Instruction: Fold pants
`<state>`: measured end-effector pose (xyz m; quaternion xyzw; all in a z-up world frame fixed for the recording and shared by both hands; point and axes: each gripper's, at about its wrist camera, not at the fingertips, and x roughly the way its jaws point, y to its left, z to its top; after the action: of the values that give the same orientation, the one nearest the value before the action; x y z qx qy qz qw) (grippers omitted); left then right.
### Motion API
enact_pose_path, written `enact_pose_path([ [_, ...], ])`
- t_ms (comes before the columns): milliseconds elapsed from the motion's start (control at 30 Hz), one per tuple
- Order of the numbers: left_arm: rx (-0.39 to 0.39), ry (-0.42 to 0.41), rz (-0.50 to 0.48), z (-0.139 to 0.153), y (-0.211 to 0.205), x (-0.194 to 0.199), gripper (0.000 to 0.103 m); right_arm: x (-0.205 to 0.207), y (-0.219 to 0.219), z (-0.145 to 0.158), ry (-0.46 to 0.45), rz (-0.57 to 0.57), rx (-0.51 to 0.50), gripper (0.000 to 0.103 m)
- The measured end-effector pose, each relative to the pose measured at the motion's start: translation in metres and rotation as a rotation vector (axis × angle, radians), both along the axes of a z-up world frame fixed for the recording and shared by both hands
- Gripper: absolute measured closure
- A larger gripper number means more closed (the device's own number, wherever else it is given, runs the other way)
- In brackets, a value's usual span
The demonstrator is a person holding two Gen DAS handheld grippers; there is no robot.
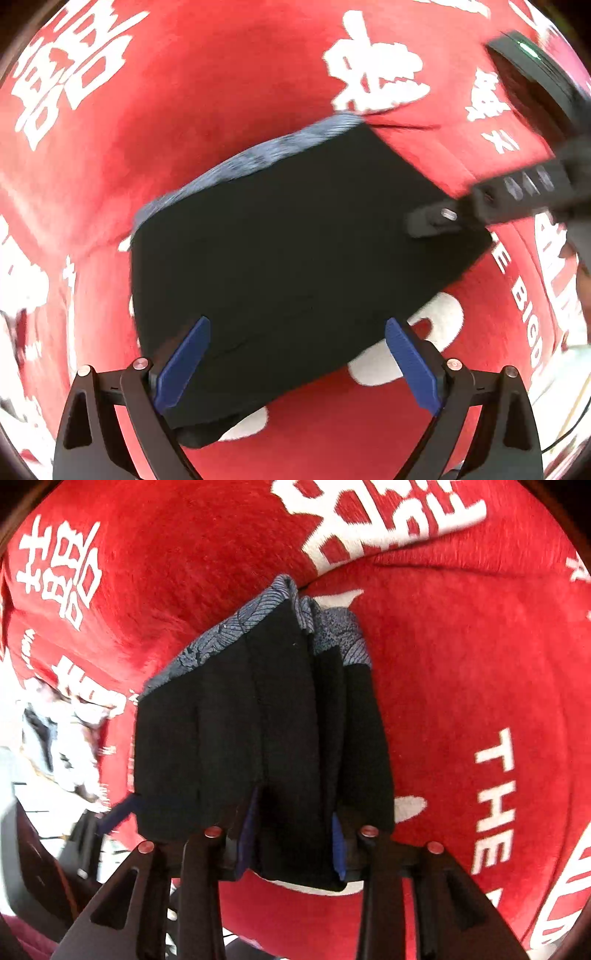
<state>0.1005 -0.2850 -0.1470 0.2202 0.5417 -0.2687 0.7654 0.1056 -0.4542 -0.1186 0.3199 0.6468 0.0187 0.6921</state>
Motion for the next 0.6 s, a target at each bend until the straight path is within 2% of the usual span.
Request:
enact_pose_path([
  [100,-0.021,0.072,0.099,-0.009,0.023,0.017,0.007,0.004,0.01,0.003,0.012,0.03,-0.08,0.057],
  [200,0.013,0.096,0.147,-0.019,0.036,0.026,0.007,0.004,0.013,-0.001,0.065,0.051,-0.164,0.033],
  [333,0.009,0.109,0.157,-0.02,0.043,0.03,0.007,0.004,0.015,-0.007,0.092,0.02,-0.154,0.03],
  [600,0.018,0.122,0.17,-0.022,0.039,0.029,0.007,0.002,0.021,-0.011,0.111,0.035,-0.176,0.026],
])
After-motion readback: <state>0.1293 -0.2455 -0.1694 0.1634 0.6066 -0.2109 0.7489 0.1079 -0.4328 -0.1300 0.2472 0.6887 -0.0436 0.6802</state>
